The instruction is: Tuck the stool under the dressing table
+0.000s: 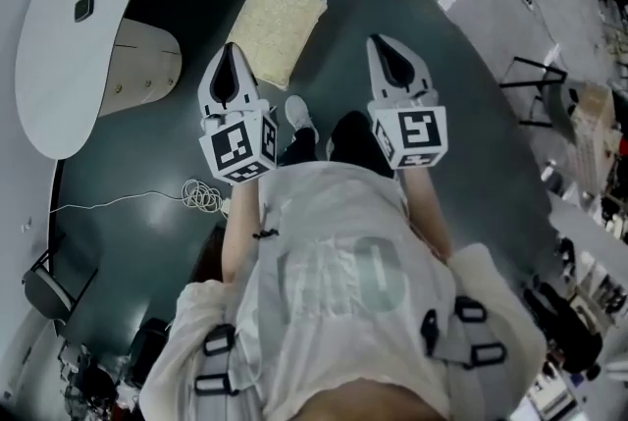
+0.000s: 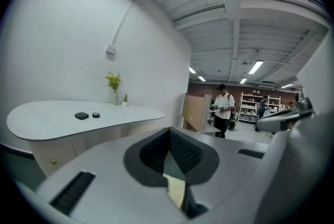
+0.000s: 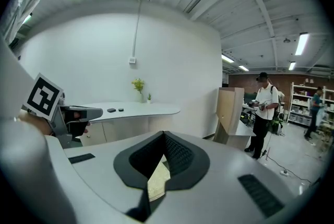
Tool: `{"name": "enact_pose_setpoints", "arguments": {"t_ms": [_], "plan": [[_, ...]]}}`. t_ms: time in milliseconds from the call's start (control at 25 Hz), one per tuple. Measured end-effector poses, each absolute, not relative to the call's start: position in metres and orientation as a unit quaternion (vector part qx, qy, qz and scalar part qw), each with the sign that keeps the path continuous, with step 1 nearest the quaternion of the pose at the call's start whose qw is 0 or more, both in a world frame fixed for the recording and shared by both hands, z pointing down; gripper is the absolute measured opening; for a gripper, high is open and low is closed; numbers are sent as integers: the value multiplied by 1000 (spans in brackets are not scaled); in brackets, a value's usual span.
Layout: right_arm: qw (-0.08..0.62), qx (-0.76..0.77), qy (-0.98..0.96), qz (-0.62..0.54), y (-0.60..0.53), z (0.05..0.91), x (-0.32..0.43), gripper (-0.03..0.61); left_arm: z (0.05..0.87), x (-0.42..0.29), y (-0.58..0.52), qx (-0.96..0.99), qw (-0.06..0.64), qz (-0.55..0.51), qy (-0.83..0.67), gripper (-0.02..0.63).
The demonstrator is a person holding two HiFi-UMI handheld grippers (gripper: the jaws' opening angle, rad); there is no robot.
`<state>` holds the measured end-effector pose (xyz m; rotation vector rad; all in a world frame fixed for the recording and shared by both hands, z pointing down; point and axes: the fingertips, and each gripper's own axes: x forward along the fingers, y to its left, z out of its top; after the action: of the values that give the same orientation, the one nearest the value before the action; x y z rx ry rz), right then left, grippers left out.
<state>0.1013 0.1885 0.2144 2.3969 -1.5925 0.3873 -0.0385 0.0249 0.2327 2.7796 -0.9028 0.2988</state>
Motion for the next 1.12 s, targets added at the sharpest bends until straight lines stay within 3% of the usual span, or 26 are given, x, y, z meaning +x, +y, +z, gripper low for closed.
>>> {"name": "enact_pose_setpoints", "arguments": {"t_ms": [520, 1120], "plan": [[148, 705, -689, 82, 91, 217, 111, 2, 217, -98, -18, 860, 105, 55, -496, 3], [176, 552, -813, 62, 10, 221, 151, 2, 216, -85, -15, 747, 97, 62, -654, 3]]}}
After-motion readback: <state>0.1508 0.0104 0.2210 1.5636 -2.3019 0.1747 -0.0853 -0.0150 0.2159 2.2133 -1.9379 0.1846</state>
